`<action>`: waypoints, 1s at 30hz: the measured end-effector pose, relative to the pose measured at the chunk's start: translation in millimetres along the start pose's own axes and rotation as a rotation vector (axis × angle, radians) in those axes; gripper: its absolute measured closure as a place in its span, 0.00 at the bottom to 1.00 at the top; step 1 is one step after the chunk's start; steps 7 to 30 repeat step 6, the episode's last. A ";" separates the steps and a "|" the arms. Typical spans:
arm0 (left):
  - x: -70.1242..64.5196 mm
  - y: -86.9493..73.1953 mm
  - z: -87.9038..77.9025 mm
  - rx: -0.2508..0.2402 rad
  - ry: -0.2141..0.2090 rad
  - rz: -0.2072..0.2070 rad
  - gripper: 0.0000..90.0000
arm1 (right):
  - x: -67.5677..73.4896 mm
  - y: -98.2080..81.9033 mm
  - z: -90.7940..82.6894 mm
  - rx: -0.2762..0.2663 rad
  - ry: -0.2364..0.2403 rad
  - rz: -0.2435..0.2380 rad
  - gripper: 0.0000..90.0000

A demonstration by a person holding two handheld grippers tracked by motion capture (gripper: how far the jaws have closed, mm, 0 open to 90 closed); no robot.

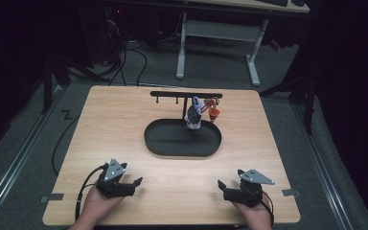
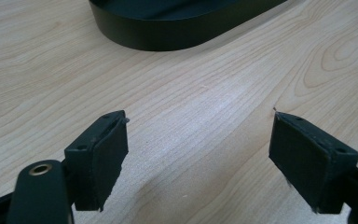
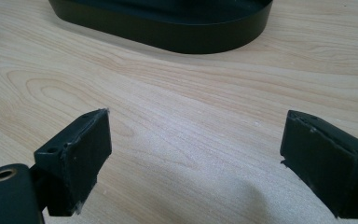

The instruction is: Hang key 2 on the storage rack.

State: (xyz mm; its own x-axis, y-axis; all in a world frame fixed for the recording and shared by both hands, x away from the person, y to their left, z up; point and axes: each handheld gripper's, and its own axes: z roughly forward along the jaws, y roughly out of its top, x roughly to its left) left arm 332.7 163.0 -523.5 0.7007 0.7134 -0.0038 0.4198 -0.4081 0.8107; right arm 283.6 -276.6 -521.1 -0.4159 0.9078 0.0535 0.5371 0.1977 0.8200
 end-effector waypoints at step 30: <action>2.4 2.8 -11.2 -0.022 -0.027 0.021 0.22 | -1.2 2.1 -3.0 0.001 -0.017 -0.003 0.10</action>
